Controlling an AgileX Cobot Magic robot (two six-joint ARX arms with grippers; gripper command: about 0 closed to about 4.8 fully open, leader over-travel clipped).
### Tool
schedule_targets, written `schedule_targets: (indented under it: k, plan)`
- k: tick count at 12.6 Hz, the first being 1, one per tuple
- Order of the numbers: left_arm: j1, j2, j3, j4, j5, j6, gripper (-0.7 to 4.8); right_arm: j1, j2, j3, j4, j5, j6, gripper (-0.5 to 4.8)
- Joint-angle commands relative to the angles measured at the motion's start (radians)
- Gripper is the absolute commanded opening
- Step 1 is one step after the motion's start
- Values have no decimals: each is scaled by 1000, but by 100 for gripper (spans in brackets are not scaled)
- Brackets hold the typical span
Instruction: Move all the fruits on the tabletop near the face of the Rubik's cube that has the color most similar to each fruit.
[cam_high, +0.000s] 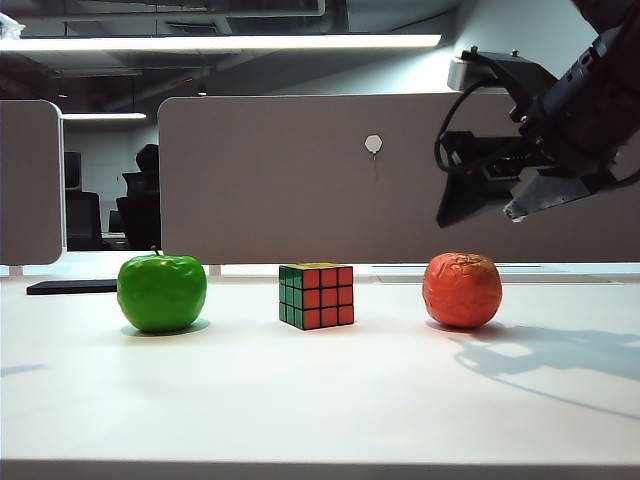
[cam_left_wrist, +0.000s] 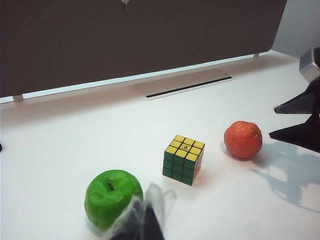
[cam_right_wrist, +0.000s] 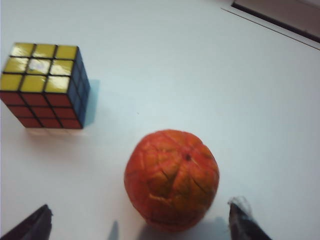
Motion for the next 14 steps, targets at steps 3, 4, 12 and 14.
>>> schedule_targets:
  k: [3, 4, 12, 14]
  plan:
    - [-1, 0, 3, -3, 1, 1, -5, -29, 103, 4, 77, -143, 38, 479]
    - [-1, 0, 3, -3, 1, 1, -5, -31, 108, 4, 81, -144, 38, 479]
    - [-1, 0, 3, -5, 1, 1, -5, -40, 199, 5, 174, -156, 53, 479]
    - [-1, 0, 3, -5, 1, 1, -5, -40, 199, 5, 197, -163, 53, 457]
